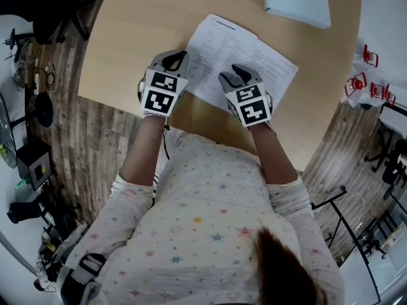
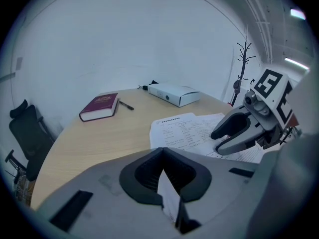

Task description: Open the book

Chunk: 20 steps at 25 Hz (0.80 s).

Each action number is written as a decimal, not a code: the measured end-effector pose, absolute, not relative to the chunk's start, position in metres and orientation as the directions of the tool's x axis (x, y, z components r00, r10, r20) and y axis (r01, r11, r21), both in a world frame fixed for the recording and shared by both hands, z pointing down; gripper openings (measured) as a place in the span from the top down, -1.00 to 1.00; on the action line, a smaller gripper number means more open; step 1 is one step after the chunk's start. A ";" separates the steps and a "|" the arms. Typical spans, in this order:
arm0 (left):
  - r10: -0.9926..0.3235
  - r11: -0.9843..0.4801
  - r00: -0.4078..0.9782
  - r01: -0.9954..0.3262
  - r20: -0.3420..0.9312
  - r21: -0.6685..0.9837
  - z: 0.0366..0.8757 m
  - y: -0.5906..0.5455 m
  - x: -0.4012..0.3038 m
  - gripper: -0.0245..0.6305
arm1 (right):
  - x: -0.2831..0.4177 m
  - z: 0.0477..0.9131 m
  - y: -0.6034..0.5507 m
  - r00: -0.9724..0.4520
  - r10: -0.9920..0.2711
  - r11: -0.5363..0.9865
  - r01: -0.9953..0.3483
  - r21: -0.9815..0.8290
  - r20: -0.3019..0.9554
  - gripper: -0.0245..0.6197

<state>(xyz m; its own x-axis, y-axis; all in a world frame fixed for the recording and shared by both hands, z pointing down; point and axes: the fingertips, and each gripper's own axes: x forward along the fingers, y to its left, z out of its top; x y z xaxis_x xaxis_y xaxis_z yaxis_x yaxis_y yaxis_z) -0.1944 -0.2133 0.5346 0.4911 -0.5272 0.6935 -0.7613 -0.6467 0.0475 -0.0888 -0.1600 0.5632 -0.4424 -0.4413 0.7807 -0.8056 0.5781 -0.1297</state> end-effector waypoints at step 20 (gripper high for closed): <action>-0.584 -0.652 0.510 -0.758 0.631 0.009 0.500 -0.199 -0.190 0.89 | -0.067 0.524 -0.162 -0.467 -0.551 0.513 -0.843 -0.160 0.692 0.43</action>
